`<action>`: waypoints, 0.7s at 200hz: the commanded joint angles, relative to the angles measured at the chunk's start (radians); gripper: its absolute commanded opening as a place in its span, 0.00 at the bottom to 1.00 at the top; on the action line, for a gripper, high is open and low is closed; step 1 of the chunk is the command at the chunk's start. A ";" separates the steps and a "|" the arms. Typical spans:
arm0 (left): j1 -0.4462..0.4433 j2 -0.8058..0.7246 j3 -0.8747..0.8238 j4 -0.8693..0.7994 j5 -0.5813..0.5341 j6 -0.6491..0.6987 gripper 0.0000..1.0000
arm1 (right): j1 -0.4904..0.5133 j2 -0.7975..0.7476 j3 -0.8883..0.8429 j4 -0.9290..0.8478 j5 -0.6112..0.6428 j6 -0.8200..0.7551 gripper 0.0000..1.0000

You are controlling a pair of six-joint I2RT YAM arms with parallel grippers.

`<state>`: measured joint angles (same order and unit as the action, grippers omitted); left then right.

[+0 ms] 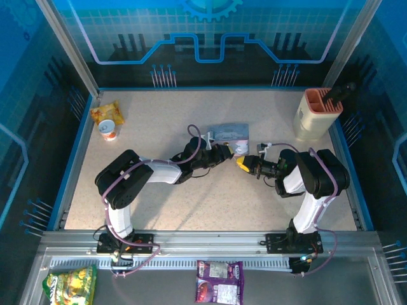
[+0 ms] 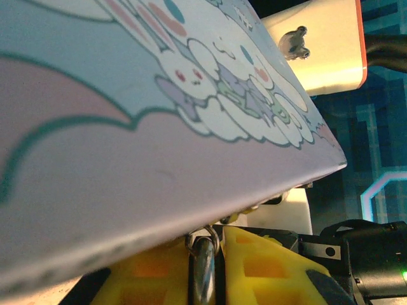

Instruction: Unlock a padlock with a key

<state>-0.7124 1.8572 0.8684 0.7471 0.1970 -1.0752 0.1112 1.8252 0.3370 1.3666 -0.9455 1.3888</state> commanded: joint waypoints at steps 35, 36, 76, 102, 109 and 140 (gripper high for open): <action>-0.125 -0.007 0.033 0.139 0.213 0.001 0.12 | 0.042 -0.008 0.094 0.057 0.200 0.034 0.00; -0.125 -0.007 0.032 0.138 0.213 0.000 0.12 | 0.043 -0.008 0.093 0.057 0.200 0.034 0.00; -0.128 0.005 0.034 0.137 0.200 -0.011 0.12 | 0.052 -0.017 0.081 0.057 0.231 0.033 0.00; -0.130 0.014 0.037 0.118 0.203 -0.005 0.12 | 0.048 -0.017 0.071 0.057 0.246 0.035 0.00; -0.130 0.015 0.035 0.114 0.206 -0.006 0.12 | 0.044 -0.014 0.069 0.057 0.247 0.034 0.00; -0.134 0.005 0.025 0.047 0.206 0.027 0.12 | 0.038 0.004 0.071 0.057 0.233 0.026 0.00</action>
<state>-0.7136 1.8729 0.8688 0.7658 0.1284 -1.0943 0.1387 1.8252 0.3565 1.3529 -0.8345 1.4143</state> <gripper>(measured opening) 0.142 0.064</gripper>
